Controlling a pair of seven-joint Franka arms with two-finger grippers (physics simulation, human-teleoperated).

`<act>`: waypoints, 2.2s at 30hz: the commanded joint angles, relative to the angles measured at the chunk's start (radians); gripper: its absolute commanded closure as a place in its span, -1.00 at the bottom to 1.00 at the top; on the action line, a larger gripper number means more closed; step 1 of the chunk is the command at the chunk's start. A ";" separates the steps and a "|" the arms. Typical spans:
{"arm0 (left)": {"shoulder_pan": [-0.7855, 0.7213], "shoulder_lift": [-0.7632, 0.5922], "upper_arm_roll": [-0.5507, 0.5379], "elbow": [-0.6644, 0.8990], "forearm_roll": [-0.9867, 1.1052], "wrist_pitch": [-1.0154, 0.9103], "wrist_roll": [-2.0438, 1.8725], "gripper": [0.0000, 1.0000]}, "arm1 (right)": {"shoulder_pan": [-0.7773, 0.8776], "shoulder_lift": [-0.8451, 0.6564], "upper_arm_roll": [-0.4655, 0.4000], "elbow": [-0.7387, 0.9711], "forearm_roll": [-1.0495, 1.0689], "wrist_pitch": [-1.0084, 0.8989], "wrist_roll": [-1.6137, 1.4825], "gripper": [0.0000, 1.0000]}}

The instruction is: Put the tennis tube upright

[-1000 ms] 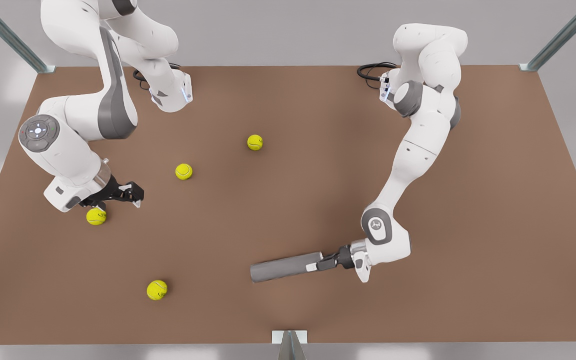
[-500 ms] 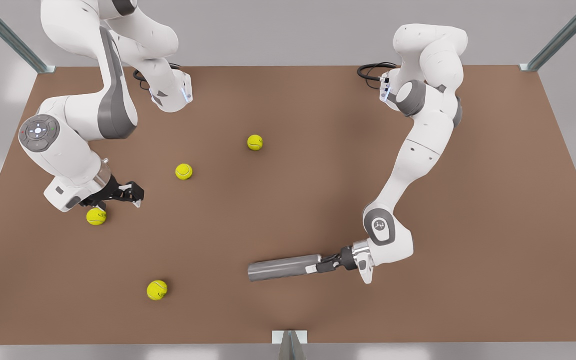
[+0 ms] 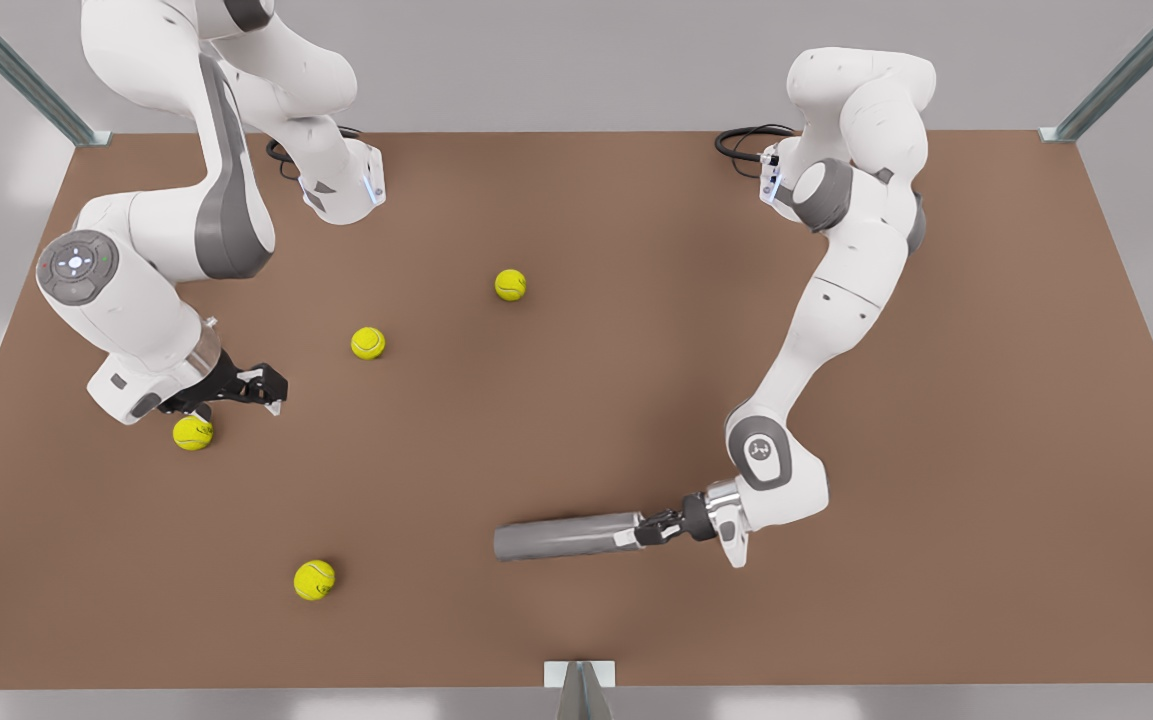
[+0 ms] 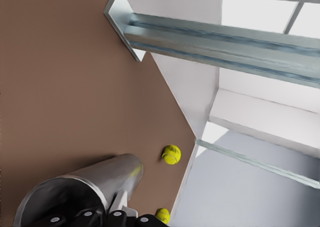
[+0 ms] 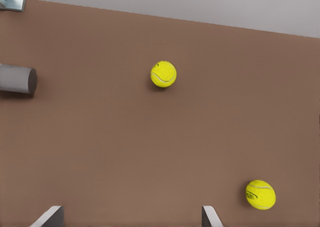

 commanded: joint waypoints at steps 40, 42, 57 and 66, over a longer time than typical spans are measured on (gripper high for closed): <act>0.099 -0.315 0.037 -0.019 0.558 -0.325 -0.690 0.57 | 0.002 0.012 0.000 0.002 -0.001 0.005 0.003 -1.00; 0.099 -0.328 0.037 -0.019 0.584 -0.327 -0.706 0.57 | 0.002 0.012 0.000 0.003 -0.001 0.005 0.002 -1.00; 0.119 -0.425 0.037 -0.016 1.029 -0.457 -0.811 0.57 | 0.003 0.015 0.000 0.005 -0.001 0.018 0.003 -1.00; 0.139 -0.497 0.035 -0.016 1.191 -0.635 -0.738 0.57 | 0.002 0.015 0.000 0.002 -0.001 0.018 0.003 -1.00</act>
